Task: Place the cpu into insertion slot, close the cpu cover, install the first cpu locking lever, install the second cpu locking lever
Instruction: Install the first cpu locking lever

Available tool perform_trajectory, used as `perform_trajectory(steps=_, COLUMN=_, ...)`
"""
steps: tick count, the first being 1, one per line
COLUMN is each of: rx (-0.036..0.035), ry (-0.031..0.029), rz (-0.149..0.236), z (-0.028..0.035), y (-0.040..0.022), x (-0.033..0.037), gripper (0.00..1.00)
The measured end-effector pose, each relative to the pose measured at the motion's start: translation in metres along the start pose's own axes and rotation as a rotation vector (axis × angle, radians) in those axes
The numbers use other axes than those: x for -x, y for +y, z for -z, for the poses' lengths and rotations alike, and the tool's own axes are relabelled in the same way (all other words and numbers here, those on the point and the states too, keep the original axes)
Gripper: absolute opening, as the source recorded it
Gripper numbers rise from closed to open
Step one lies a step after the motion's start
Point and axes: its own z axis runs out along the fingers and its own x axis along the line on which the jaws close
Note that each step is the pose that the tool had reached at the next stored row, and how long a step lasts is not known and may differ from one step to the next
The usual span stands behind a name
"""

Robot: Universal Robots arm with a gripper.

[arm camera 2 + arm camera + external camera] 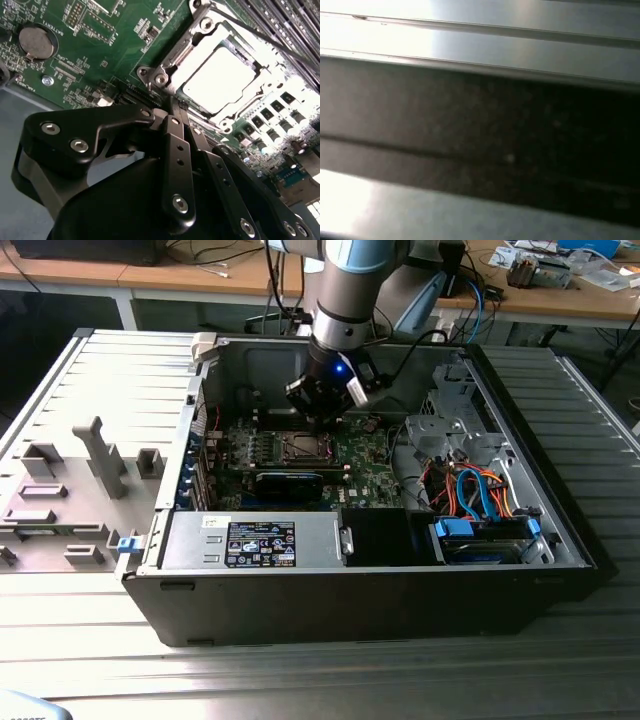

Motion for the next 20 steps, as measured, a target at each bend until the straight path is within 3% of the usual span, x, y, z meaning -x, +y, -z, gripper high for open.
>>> perform_trajectory(steps=2, rx=-0.0044, ry=0.0022, rz=0.000, z=-0.0018, y=0.0002, x=0.0028, gripper=0.11)
perform_trajectory(steps=5, rx=-0.0050, ry=0.0013, rz=0.000, z=-0.0012, y=0.0013, x=0.0033, gripper=0.11)
perform_trajectory(steps=6, rx=-0.0045, ry=-0.0002, rz=0.000, z=0.0007, y=0.0017, x=0.0033, gripper=0.11)
perform_trajectory(steps=9, rx=-0.0057, ry=-0.0002, rz=0.000, z=0.0163, y=0.0024, x=0.0015, gripper=0.11)
perform_trajectory(steps=11, rx=-0.0059, ry=-0.0004, rz=-0.001, z=0.0183, y=0.0016, x=0.0011, gripper=0.11)
perform_trajectory(steps=20, rx=-0.0458, ry=0.0050, rz=-0.011, z=0.0185, y=-0.0104, x=-0.0006, gripper=0.11)
